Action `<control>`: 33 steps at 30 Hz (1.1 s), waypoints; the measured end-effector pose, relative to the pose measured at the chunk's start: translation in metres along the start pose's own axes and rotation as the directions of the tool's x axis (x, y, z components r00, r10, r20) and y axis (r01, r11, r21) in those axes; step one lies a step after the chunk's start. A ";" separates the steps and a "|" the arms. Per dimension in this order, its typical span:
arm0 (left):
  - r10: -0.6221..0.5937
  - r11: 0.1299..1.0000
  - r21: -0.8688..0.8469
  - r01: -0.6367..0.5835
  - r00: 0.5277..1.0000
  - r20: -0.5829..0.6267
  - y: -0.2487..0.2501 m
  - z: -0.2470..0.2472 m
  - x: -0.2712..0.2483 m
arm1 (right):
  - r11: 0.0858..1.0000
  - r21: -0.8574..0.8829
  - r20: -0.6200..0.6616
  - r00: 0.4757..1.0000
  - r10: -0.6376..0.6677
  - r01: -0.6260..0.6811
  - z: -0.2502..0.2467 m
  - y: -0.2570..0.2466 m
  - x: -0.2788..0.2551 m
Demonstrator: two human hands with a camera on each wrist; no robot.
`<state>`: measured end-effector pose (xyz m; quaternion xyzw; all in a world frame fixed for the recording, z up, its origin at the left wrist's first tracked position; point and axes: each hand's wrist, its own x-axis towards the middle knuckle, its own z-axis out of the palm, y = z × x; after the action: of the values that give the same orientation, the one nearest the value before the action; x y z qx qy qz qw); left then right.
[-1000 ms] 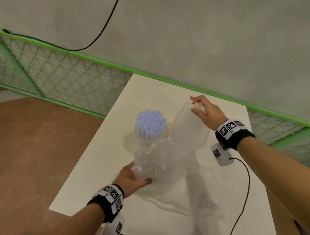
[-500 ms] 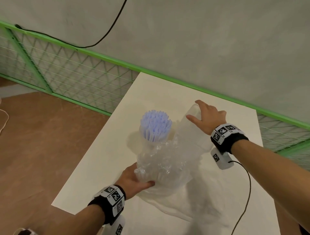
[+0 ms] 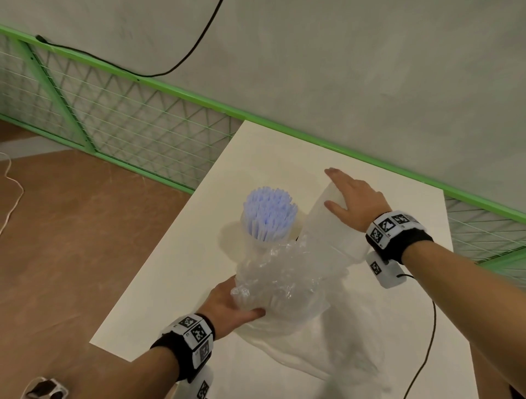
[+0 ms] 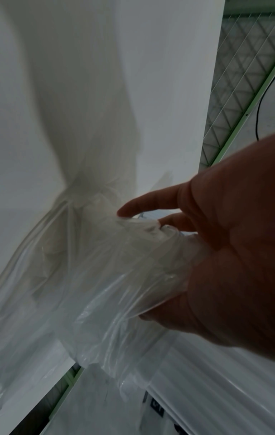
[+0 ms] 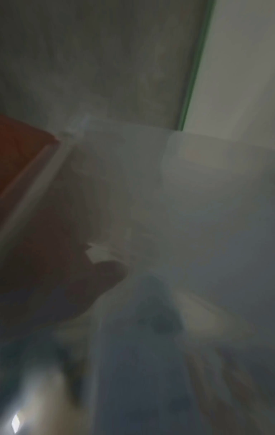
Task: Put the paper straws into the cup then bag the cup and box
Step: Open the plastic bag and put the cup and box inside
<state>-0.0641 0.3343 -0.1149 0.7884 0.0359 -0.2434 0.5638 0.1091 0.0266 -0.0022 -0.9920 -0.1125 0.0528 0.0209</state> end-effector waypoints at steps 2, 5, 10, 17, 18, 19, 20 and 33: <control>0.002 1.000 0.015 -0.002 1.000 -0.005 0.000 0.000 0.000 | 0.991 -0.135 0.053 0.999 0.008 -0.001 0.003 -0.003 0.000; -0.005 1.000 0.007 0.005 1.000 -0.013 0.000 0.000 -0.001 | 0.977 -0.212 0.107 0.994 0.018 0.005 0.000 -0.005 -0.001; 0.004 1.000 -0.018 -0.004 1.000 -0.016 0.001 -0.001 -0.002 | 0.989 0.133 -0.264 0.964 -0.028 0.065 -0.036 -0.017 -0.035; 0.005 0.999 -0.049 -0.006 1.000 -0.021 0.000 -0.001 -0.005 | 0.692 0.722 -0.332 0.886 0.324 0.017 -0.014 -0.045 -0.179; 0.009 0.999 -0.048 -0.010 1.000 -0.024 0.000 -0.001 -0.006 | 0.654 0.756 -0.246 0.910 0.333 -0.035 0.004 -0.051 -0.196; 0.016 0.999 -0.045 -0.018 1.000 -0.027 0.000 -0.001 -0.008 | 0.621 0.779 -0.144 0.939 0.312 -0.087 0.020 -0.060 -0.209; 0.033 0.999 -0.039 -0.034 0.999 -0.026 0.001 -0.001 -0.009 | 0.595 0.794 -0.046 0.962 0.270 -0.128 0.033 -0.070 -0.217; 0.412 0.908 -0.018 -0.420 0.882 0.230 0.029 -0.024 -0.026 | 0.603 0.794 0.098 0.995 -0.002 -0.077 0.046 -0.127 -0.182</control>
<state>-0.0690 0.3513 -0.0730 0.7536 -0.2031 -0.2063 0.5902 -0.1003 0.1105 -0.0225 -0.8778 -0.0572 0.1417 0.4540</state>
